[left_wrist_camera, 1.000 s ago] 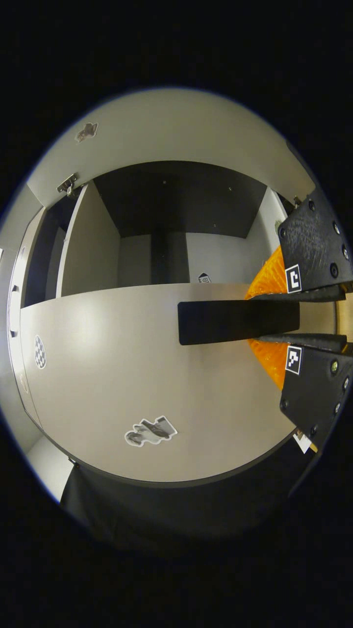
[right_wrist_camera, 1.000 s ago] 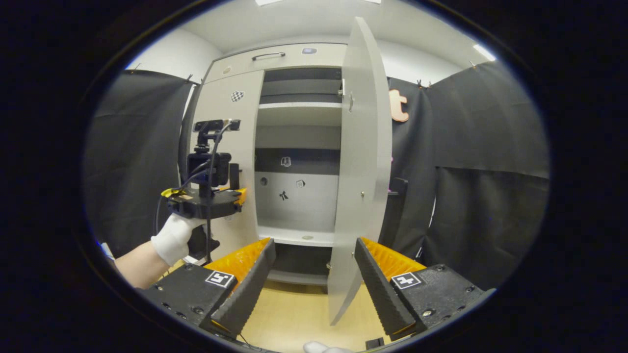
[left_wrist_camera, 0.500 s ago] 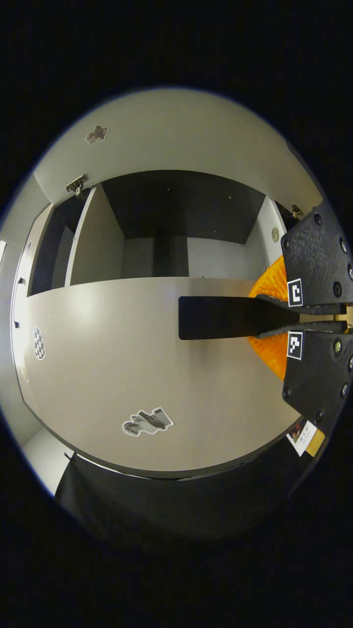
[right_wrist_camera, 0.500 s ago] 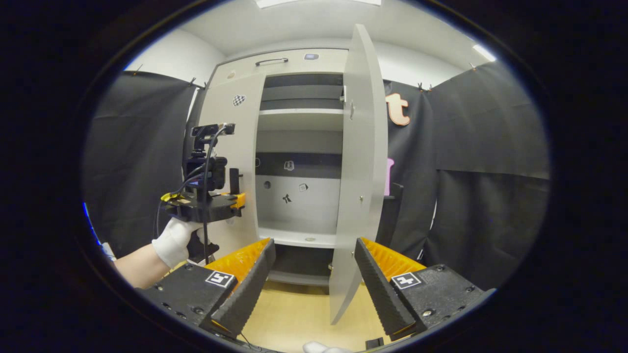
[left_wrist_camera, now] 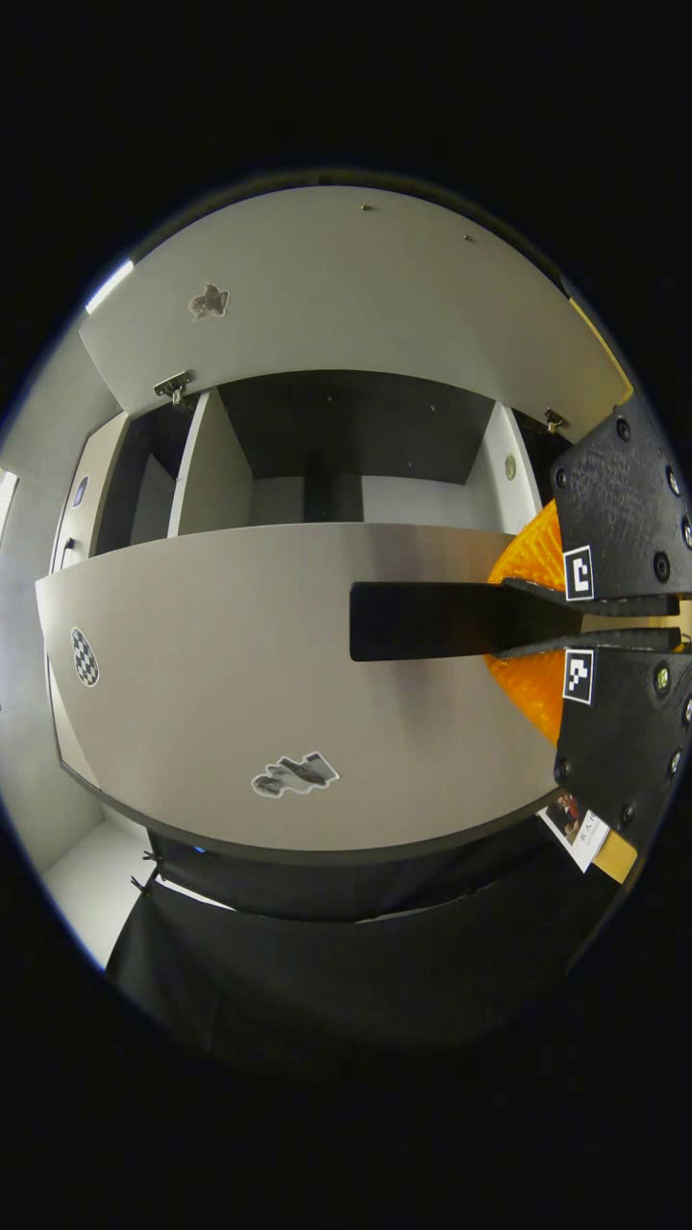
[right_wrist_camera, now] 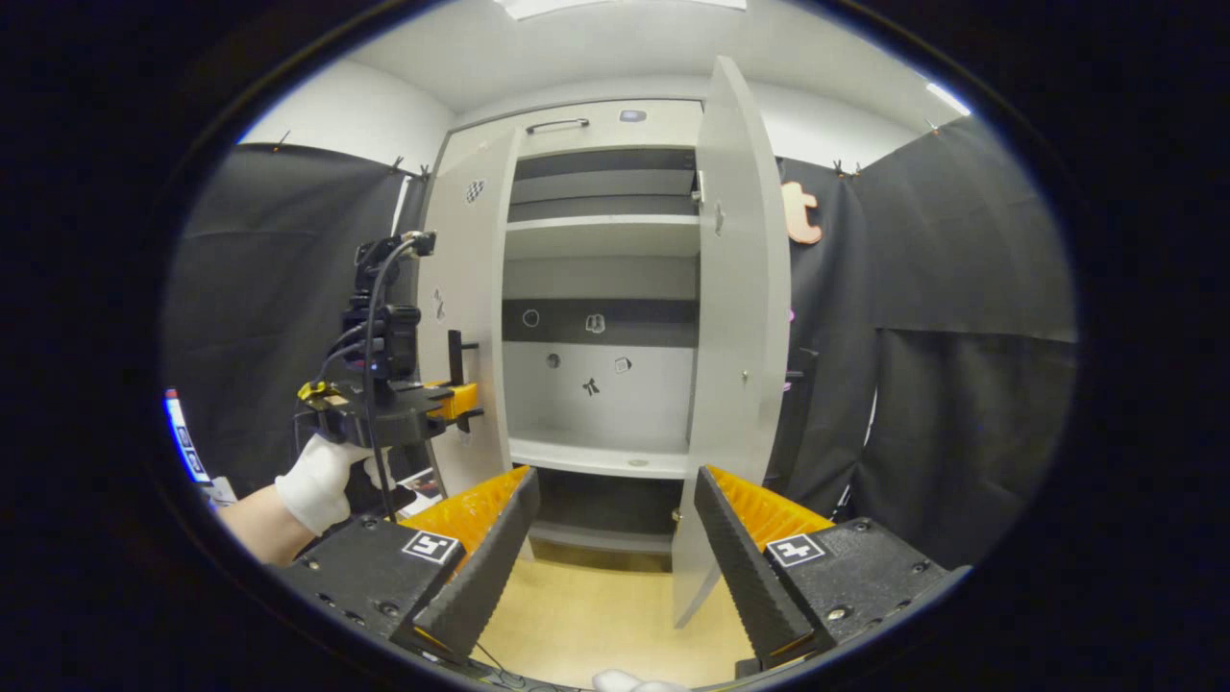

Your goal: Open the right door of the double-door shoe cabinet with the right hand, and open the left door with the left hand.

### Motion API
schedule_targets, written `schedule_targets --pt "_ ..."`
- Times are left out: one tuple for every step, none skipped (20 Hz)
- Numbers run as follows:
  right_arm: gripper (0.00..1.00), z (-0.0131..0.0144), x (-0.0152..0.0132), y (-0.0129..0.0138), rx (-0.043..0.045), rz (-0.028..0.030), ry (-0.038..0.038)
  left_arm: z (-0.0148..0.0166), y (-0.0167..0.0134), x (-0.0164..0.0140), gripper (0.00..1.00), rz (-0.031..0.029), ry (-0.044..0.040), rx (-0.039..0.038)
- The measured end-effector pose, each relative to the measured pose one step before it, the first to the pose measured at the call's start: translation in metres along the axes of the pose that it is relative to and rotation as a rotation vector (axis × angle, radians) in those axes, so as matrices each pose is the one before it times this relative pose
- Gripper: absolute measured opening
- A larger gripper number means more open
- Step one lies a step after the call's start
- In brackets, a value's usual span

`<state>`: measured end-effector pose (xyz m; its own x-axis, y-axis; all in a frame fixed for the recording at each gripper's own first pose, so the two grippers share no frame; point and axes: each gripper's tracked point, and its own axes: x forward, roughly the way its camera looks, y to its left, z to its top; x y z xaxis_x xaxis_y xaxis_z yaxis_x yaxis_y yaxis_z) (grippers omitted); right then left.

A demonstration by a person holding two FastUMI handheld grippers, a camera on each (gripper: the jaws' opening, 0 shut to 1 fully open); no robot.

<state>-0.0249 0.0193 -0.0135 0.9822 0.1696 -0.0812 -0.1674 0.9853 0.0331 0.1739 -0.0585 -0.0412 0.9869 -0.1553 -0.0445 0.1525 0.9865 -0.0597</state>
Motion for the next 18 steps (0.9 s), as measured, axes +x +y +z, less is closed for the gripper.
schedule_targets --pt "1.00 -0.00024 -0.00014 0.00409 0.00003 0.00679 -0.00008 -0.00006 0.00335 -0.00690 0.04 0.00303 0.00252 -0.00203" --pt "1.00 -0.00143 -0.00232 0.00557 0.00053 0.00713 -0.00017 -0.00026 0.00401 -0.00729 0.04 0.00370 -0.00119 -0.00077" --pt "1.00 -0.00044 -0.00145 0.00487 -0.00055 0.00763 -0.00036 0.00054 0.00470 -0.00936 0.04 0.00464 -0.00153 0.00036" --pt "1.00 -0.00077 -0.00092 0.00516 -0.00093 0.00707 -0.00215 -0.00013 0.00559 -0.00795 0.04 0.00602 0.00090 0.00372" --pt "1.00 -0.00019 -0.00037 0.00548 -0.00078 0.00794 0.00095 -0.00034 0.00528 -0.00733 0.04 0.00556 0.00104 0.00148" --pt "1.00 -0.00153 -0.00075 0.00475 0.00004 0.00820 -0.00029 -0.00026 0.00534 -0.00560 0.04 0.00320 -0.00313 0.00228" --pt "1.00 -0.00104 -0.00040 0.00507 -0.00012 0.00758 0.00219 0.00033 0.00568 -0.00605 0.04 0.00392 0.00238 0.00229" --pt "1.00 -0.00115 0.00073 0.00523 0.00060 0.00757 0.00060 -0.00020 0.00565 -0.00534 0.04 0.00169 0.00187 0.00468" --pt "1.00 -0.00007 0.00021 0.00400 0.00162 0.00673 -0.00061 -0.00091 0.00548 -0.00420 0.04 0.00503 0.00313 -0.00469" --pt "1.00 -0.00191 -0.00006 0.00264 0.00176 0.00340 0.00159 -0.00054 0.00501 -0.00418 0.04 0.00749 0.00101 -0.00712" --pt "1.00 -0.00144 0.00002 0.00389 0.00221 0.00602 0.00287 -0.00069 0.00517 -0.00391 0.04 0.00622 0.00038 -0.00523" --pt "1.00 -0.00194 0.00076 0.00349 0.00199 0.00385 0.00207 -0.00014 0.00634 -0.00440 0.04 0.00715 -0.00007 -0.00272" --pt "1.00 -0.00011 0.00039 0.00260 0.00048 0.00206 0.00042 -0.00143 0.00445 -0.00234 0.03 0.00502 -0.00105 0.00468" --pt "1.00 -0.00074 0.00085 0.00173 0.00036 0.00004 0.00120 -0.00005 0.00613 -0.00353 0.03 0.00743 -0.00109 0.00758" --pt "1.00 0.00008 0.00131 0.00223 0.00263 0.00184 0.00013 -0.00032 0.00653 -0.00325 0.03 0.01003 0.00204 0.00559" --pt "1.00 -0.00019 0.00075 0.00304 0.00302 0.00240 0.00006 -0.00059 0.00805 -0.00044 0.03 0.01189 -0.00168 0.00366" --pt "1.00 0.00040 0.00064 0.00261 0.00078 0.00361 -0.00007 -0.00076 0.00765 -0.00561 0.03 0.01035 -0.00118 -0.00525" --pt "1.00 -0.00055 0.00038 0.00239 -0.00065 0.00167 -0.00096 -0.00183 0.00779 -0.00322 0.00 0.00802 0.00157 -0.01225"
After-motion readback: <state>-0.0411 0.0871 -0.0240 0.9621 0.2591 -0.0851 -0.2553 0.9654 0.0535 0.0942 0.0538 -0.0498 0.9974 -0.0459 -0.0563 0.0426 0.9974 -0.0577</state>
